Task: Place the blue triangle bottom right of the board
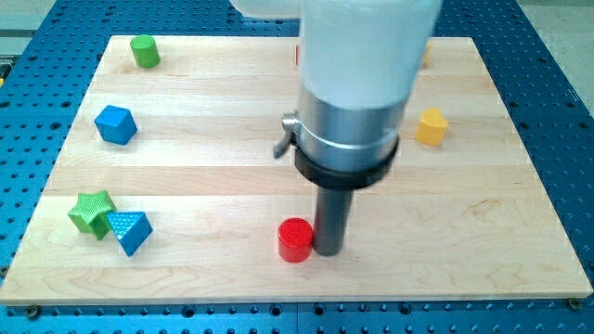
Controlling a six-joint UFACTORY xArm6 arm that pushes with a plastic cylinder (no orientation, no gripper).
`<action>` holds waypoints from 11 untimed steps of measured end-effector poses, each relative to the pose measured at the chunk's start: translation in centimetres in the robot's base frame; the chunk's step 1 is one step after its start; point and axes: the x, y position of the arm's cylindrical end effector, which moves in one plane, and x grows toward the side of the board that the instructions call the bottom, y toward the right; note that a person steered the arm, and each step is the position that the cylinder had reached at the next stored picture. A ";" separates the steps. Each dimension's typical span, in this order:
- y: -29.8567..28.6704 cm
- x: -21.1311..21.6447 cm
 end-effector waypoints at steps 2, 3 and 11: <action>-5.4 -7.2; -13.2 -6.8; -11.8 -2.8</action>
